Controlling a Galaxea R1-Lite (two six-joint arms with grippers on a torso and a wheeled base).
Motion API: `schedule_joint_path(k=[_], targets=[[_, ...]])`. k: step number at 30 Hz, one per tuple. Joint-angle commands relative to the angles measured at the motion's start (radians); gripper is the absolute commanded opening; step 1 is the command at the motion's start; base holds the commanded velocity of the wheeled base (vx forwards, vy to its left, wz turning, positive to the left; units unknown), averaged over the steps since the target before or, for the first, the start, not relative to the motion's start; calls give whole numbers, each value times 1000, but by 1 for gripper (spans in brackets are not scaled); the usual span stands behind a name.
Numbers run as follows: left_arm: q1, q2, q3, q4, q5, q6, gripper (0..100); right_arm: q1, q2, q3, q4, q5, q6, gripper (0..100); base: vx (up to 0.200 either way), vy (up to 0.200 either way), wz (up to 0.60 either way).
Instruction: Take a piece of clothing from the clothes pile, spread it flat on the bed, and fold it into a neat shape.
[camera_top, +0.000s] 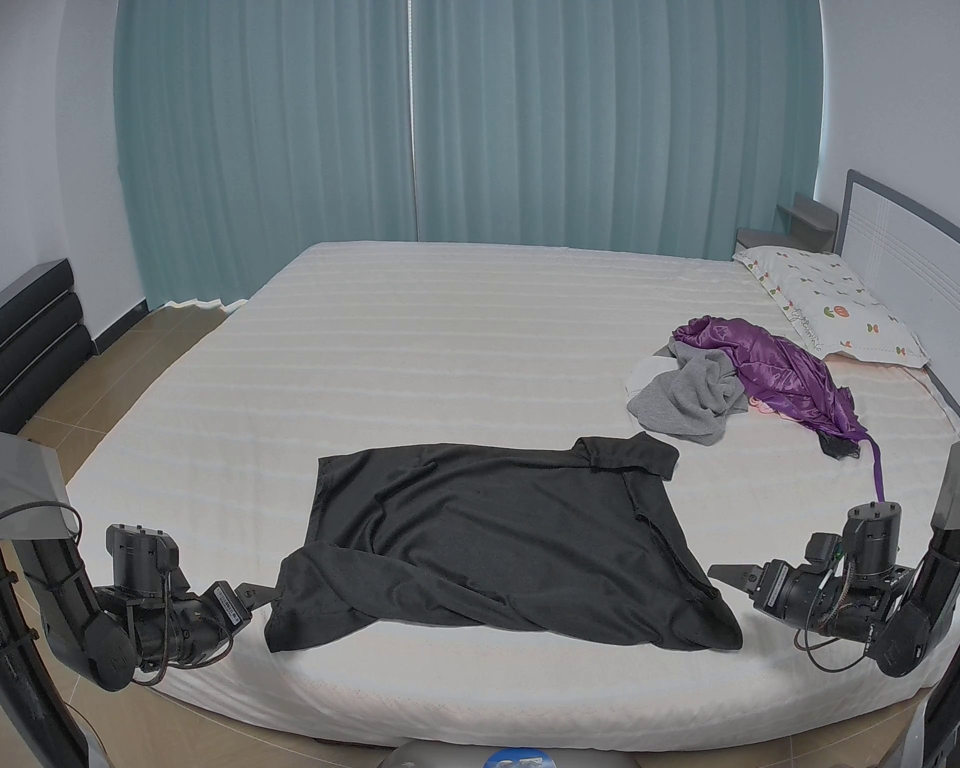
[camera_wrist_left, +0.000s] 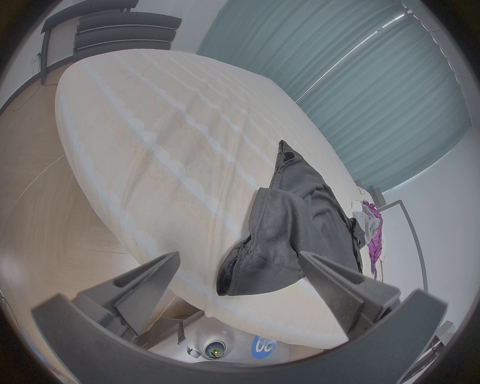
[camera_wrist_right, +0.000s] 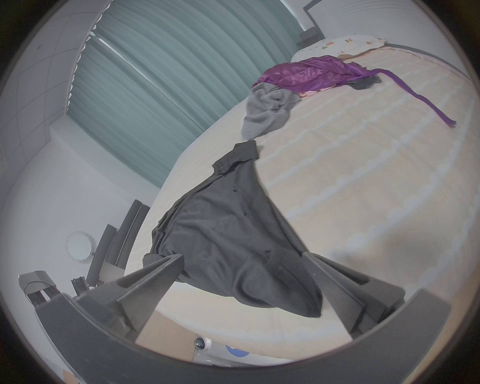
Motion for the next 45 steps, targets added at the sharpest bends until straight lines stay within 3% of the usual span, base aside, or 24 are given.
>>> schedule_joint_path(k=[1, 6, 16, 17, 20, 28, 31, 37, 38, 45], targets=[[0, 0, 0, 0, 0, 0, 100, 61, 62, -67, 2, -7, 2, 100, 0, 0, 0], [0, 0, 0, 0, 2, 0, 100, 64, 167, -156, 10, -67, -13, 100, 0, 0, 0], [0, 0, -2, 0, 2, 0, 100, 61, 282, -236, 73, -101, -142, 100, 0, 0, 0], [0, 0, -2, 0, 2, 0, 100, 61, 288, -242, 73, -111, -153, 0, 0, 0, 0], [0, 1, 0, 0, 2, 0, 100, 52, 303, -265, 71, -162, -165, 0, 0, 0, 0], [0, 0, 0, 0, 3, 0, 100, -63, 277, -251, 65, -167, -165, 0, 0, 0, 0], [0, 0, 0, 0, 3, 0, 100, -126, 277, -224, 59, -143, -164, 0, 0, 0, 0], [-2, 0, 2, 0, 3, 0, 100, -163, 276, -199, 55, -79, -145, 0, 0, 0, 0], [-2, 1, 2, 0, 3, 0, 100, -174, 277, -207, 53, -76, -136, 100, 0, 0, 0], [0, 1, 0, 0, 3, 0, 100, -168, 228, -260, 22, -24, -93, 100, 0, 0, 0]])
